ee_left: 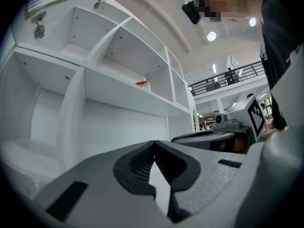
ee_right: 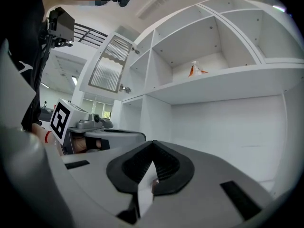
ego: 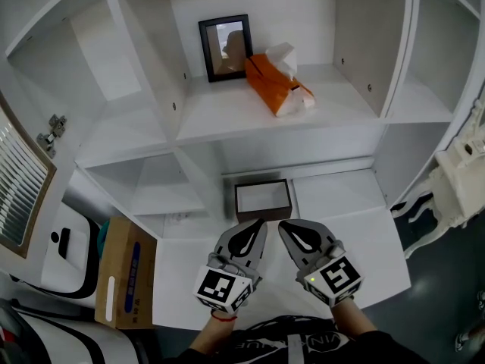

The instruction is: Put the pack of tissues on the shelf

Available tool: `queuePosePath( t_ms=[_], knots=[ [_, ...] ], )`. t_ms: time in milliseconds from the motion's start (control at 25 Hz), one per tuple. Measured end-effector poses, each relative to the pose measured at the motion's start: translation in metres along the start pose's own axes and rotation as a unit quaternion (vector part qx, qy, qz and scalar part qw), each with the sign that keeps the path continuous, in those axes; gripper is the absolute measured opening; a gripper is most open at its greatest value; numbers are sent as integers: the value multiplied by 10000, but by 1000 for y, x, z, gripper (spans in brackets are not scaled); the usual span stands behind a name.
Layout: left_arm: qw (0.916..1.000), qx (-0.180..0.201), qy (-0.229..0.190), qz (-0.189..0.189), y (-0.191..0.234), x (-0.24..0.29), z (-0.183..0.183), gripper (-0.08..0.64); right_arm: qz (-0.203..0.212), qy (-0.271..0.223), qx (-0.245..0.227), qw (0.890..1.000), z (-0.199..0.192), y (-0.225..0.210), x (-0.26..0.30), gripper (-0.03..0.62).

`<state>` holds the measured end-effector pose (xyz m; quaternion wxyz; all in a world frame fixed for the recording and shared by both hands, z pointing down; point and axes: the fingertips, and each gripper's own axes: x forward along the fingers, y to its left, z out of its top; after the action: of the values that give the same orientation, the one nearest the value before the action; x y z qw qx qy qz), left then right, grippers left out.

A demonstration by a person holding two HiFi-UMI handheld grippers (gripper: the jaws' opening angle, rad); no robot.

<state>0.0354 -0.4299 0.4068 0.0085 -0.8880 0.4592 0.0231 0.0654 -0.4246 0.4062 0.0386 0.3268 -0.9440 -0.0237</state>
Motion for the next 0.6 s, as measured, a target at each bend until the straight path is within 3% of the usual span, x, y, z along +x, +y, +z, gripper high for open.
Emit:
queuePosePath(
  t_ms=[200,600],
  knots=[
    [9998,-209,-46,-22,-3,-6,-3,6,150,16,23,9999,-7,13,3,3],
    [9999,-113,60,-6,-2,-15,-3,6,138,67,128,9998,-10,20,4,3]
  ],
)
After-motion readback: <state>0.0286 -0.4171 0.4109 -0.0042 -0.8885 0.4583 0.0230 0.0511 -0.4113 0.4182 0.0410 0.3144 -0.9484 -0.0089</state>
